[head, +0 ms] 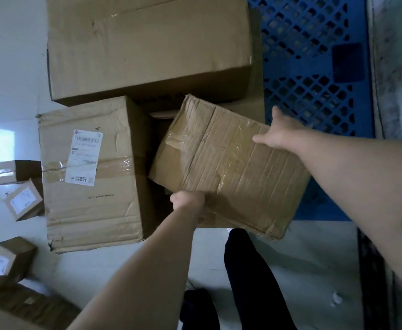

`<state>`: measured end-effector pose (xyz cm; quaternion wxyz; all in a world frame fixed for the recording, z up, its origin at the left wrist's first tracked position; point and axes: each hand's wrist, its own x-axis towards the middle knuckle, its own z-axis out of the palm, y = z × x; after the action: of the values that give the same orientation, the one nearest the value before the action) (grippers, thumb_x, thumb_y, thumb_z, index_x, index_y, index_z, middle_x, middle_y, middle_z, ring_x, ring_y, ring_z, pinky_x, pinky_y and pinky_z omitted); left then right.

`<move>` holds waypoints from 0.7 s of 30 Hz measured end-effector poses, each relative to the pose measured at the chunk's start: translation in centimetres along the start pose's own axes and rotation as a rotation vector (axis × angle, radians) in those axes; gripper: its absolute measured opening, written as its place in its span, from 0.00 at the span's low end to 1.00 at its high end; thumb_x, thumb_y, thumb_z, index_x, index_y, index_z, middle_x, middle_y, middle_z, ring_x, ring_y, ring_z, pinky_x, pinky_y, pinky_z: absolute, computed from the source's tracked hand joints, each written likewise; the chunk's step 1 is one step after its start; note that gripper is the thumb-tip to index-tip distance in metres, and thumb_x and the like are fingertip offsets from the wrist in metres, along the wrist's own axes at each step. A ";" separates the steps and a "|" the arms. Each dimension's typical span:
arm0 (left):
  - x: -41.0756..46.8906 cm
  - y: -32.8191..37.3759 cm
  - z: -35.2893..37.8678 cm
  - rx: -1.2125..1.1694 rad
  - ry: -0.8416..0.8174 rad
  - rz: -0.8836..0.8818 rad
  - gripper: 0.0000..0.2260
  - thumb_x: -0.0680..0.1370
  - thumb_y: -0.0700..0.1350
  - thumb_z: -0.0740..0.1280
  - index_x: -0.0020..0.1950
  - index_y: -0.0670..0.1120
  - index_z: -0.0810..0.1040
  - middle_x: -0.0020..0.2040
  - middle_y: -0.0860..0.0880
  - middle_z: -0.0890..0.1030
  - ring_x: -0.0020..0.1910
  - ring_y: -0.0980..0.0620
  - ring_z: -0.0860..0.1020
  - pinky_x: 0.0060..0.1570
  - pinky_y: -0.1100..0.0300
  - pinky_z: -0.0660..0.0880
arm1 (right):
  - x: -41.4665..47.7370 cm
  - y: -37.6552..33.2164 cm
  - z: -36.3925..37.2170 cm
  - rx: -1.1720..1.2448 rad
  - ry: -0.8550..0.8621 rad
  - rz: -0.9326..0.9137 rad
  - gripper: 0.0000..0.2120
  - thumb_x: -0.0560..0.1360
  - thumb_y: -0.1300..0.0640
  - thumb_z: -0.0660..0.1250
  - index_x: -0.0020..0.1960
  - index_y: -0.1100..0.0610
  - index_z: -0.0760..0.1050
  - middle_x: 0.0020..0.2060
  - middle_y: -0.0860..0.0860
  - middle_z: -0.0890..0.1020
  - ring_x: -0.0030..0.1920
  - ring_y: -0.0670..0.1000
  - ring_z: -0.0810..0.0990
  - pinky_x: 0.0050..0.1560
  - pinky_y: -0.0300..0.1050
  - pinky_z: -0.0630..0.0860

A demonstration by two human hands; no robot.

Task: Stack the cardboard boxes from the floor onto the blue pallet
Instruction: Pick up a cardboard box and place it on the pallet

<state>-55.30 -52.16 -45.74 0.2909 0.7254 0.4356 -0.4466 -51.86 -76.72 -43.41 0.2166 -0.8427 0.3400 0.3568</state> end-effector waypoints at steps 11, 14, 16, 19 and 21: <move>-4.1 2.0 -2.8 0.082 0.042 0.291 0.34 0.77 0.43 0.68 0.76 0.45 0.53 0.68 0.42 0.70 0.62 0.42 0.74 0.56 0.51 0.76 | -8.2 2.2 8.0 0.327 -0.093 0.487 0.39 0.76 0.47 0.68 0.76 0.58 0.50 0.73 0.60 0.58 0.70 0.64 0.64 0.65 0.58 0.67; -4.8 1.7 -7.2 0.142 0.125 0.456 0.21 0.77 0.42 0.66 0.68 0.45 0.63 0.60 0.45 0.75 0.55 0.45 0.76 0.50 0.53 0.76 | -9.8 -1.7 8.3 0.120 0.085 0.287 0.40 0.75 0.51 0.68 0.77 0.53 0.47 0.74 0.59 0.54 0.74 0.61 0.57 0.71 0.62 0.61; -4.8 1.3 -11.3 0.204 0.291 0.548 0.15 0.78 0.40 0.63 0.64 0.45 0.67 0.58 0.46 0.76 0.52 0.46 0.75 0.47 0.53 0.73 | -11.0 -5.6 8.5 0.075 0.228 0.031 0.37 0.74 0.54 0.68 0.76 0.52 0.52 0.73 0.58 0.58 0.71 0.61 0.64 0.67 0.57 0.69; -3.4 1.1 -18.0 0.353 0.564 0.589 0.17 0.76 0.37 0.61 0.64 0.44 0.67 0.62 0.45 0.73 0.60 0.43 0.73 0.53 0.51 0.70 | -12.4 -12.3 9.6 0.151 0.027 -0.224 0.22 0.77 0.56 0.65 0.70 0.51 0.66 0.68 0.53 0.70 0.64 0.55 0.73 0.56 0.47 0.74; -1.1 1.3 -22.1 0.402 0.649 0.565 0.20 0.74 0.37 0.63 0.65 0.43 0.66 0.66 0.43 0.71 0.65 0.41 0.69 0.60 0.49 0.69 | -13.0 -16.1 10.9 0.243 -0.168 -0.261 0.20 0.78 0.52 0.64 0.69 0.52 0.69 0.67 0.52 0.74 0.64 0.55 0.74 0.60 0.47 0.73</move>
<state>-45.72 -35.26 -35.13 0.1038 0.9594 0.1949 -0.1756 -51.79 -53.72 -38.80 0.3888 -0.8145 0.2491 0.3512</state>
